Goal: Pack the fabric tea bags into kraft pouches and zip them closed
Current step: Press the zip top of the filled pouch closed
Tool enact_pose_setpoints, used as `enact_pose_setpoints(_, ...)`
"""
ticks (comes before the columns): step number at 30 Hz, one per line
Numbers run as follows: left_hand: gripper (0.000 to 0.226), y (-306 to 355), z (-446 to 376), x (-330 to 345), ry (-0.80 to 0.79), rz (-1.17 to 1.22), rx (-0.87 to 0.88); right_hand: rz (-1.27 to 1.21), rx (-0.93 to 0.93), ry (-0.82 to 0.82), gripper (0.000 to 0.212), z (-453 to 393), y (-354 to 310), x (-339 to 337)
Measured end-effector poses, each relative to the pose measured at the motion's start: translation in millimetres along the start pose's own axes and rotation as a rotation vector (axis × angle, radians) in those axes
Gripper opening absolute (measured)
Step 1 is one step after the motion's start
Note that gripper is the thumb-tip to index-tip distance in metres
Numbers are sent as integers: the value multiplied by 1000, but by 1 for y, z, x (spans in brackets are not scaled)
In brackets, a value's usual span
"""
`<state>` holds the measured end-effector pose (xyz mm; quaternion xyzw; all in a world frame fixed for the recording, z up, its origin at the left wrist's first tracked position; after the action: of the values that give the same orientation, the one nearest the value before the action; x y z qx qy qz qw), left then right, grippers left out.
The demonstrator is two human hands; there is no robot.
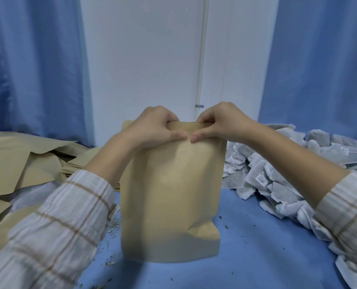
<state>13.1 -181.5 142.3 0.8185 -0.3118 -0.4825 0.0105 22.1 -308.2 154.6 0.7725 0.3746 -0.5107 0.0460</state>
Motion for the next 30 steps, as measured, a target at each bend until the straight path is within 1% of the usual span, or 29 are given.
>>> enact_pose_setpoints(2,33,-3,0,-1,59,10,-25,29,-14,52,21,0,-2,1)
enact_pose_setpoints(6,30,-12,2,-3,111,49,-82,85,-53,79,23,0,-8,7)
enact_pose_setpoints(8,30,-14,3,-3,101,39,-90,120,-62,67,24,0,-10,11)
enact_pose_setpoints(10,34,-12,3,-2,60,-1,-74,130,-56,58,24,1,-11,12)
enact_pose_setpoints(13,45,-7,4,-6,38,-40,-30,113,-75,115,24,2,-12,7)
enact_pose_setpoints(15,47,-6,4,-7,55,-25,-13,81,-80,167,26,3,-13,4)
enact_pose_setpoints(16,45,-6,4,-7,64,-17,-16,26,-59,184,36,4,-12,2)
enact_pose_setpoints(18,45,-6,5,-5,86,1,-22,-75,5,182,64,3,-8,-1)
enact_pose_setpoints(19,47,-7,6,-6,102,9,-24,-57,30,152,68,1,-7,0)
enact_pose_setpoints(20,48,-7,7,-6,117,13,-28,-5,40,105,59,0,-8,2)
enact_pose_setpoints(21,47,-8,7,-7,129,17,-39,56,40,59,41,-2,-8,5)
enact_pose_setpoints(22,45,-10,8,-8,136,29,-56,104,39,36,28,-3,-10,6)
enact_pose_setpoints(24,40,-11,9,-10,150,62,-86,118,43,26,32,-4,-13,8)
enact_pose_setpoints(28,24,-11,9,-8,177,106,-143,75,59,76,17,-5,-15,7)
enact_pose_setpoints(29,24,-12,9,-9,180,107,-149,60,62,61,17,-3,-13,7)
enact_pose_setpoints(30,27,-13,8,-11,180,94,-148,41,69,54,21,-1,-9,5)
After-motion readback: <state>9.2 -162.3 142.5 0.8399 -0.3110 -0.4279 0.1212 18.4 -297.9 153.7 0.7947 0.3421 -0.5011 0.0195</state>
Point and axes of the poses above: each hand's wrist, its own z-axis away from the middle knuckle, its own x-axis out of the palm, y = z × x, the point moved 9 cm from there along -z, towards the middle knuckle, and after that the axes turned 1 degree about y, right-handed, at the moved point
